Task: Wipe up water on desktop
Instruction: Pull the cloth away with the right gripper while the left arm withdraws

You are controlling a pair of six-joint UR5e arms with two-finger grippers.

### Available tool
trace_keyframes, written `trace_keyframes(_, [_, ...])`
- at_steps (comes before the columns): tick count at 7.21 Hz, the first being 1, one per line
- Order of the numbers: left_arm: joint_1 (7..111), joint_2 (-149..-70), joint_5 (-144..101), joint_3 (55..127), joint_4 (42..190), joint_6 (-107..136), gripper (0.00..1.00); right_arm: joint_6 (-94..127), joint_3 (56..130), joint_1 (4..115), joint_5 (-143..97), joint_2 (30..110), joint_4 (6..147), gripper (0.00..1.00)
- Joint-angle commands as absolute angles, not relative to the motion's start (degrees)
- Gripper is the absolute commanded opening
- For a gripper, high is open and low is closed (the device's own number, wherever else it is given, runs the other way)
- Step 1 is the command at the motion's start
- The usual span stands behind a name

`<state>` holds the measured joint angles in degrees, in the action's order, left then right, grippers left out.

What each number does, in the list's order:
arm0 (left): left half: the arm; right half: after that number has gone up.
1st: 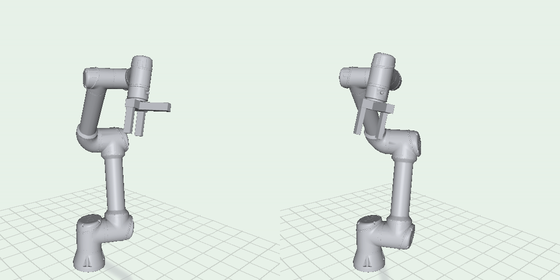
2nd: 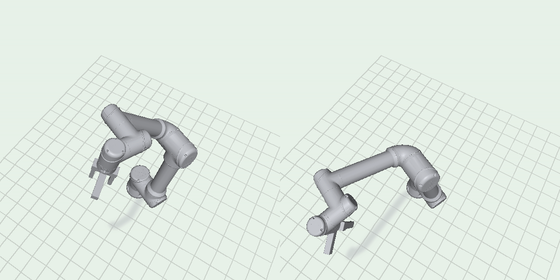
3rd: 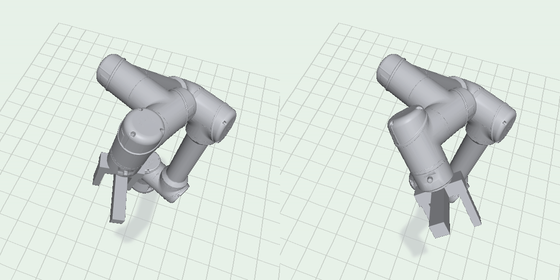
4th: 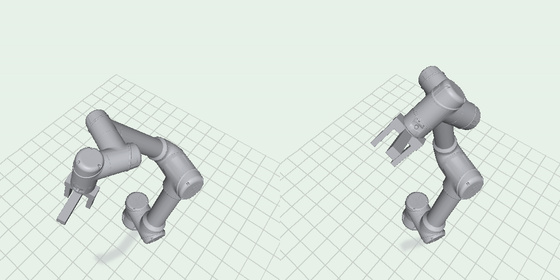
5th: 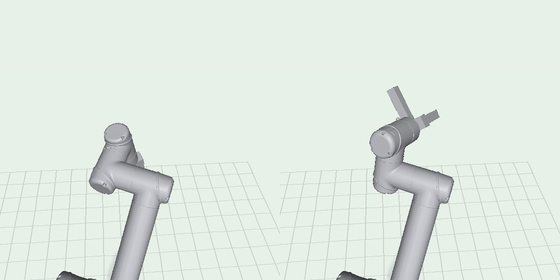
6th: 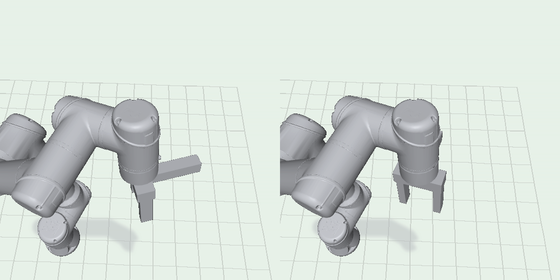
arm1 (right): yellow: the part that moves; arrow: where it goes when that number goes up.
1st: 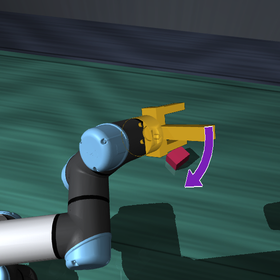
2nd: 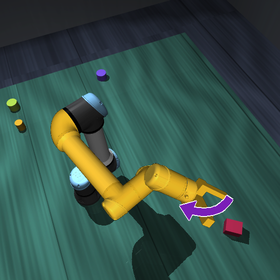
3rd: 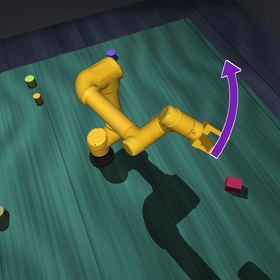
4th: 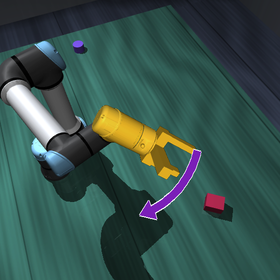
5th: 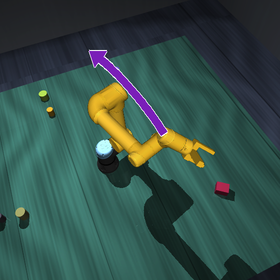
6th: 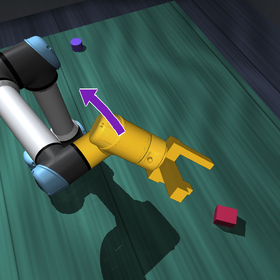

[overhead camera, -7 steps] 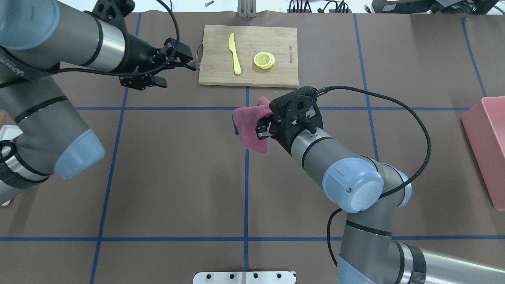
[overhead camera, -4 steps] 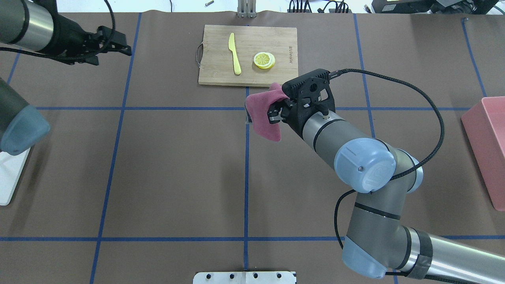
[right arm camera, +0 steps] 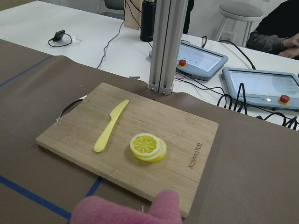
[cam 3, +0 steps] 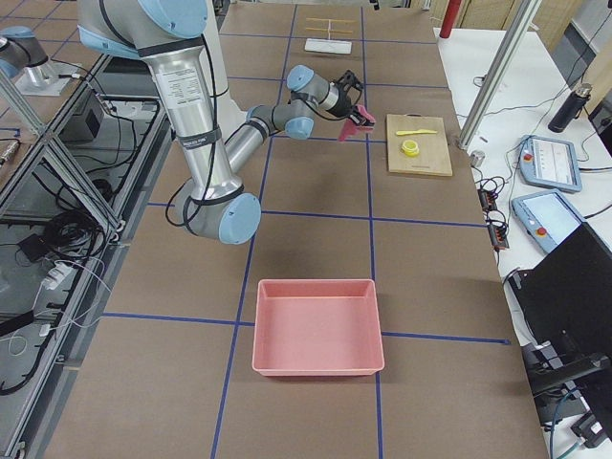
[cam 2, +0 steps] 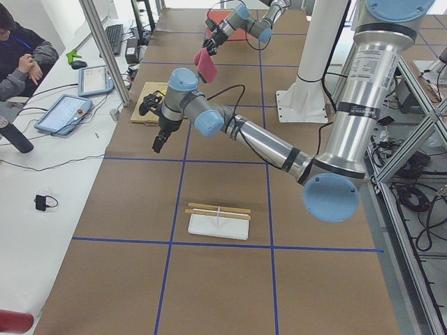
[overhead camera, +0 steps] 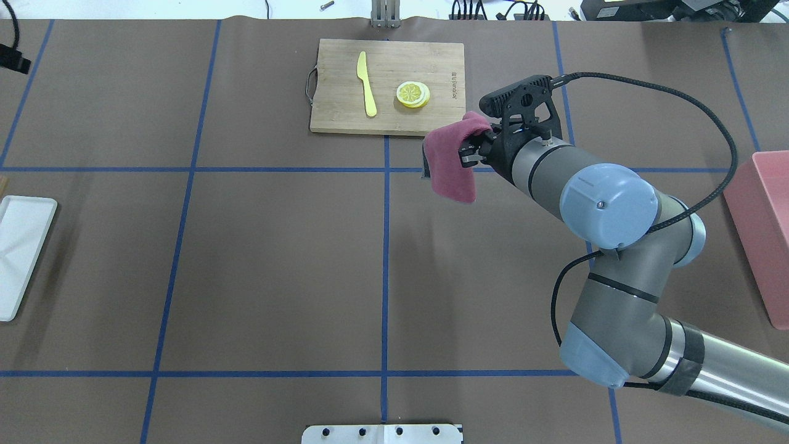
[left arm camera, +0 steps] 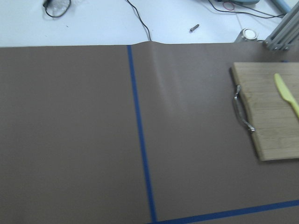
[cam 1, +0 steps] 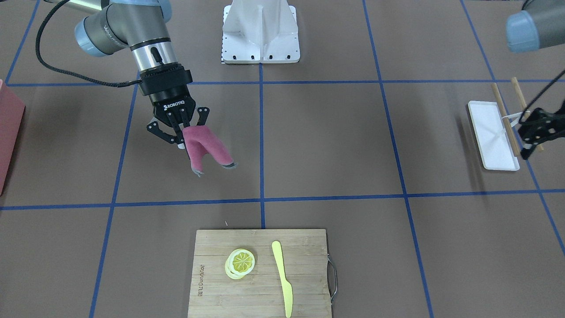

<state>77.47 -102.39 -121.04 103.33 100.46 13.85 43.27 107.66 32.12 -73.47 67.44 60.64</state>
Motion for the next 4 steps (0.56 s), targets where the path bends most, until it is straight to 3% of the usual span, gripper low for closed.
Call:
trace_keyframes(1, [90.3,-102.48,-123.3,94.89,93.69,-5.3,0.98,44.12,107.84,34.71,-75.49,67.68,70.0,0.0])
trace_keyframes(3, [94.82,-102.92,-125.34,81.28,94.04,-17.34,0.98,47.62,108.02,38.73,-83.1,67.68,79.93,0.0])
trace_keyframes(4, [97.1,-103.09,-125.42,77.91,94.57,-18.45,0.98,50.07,107.67,41.02,-88.63,68.55,81.98,0.0])
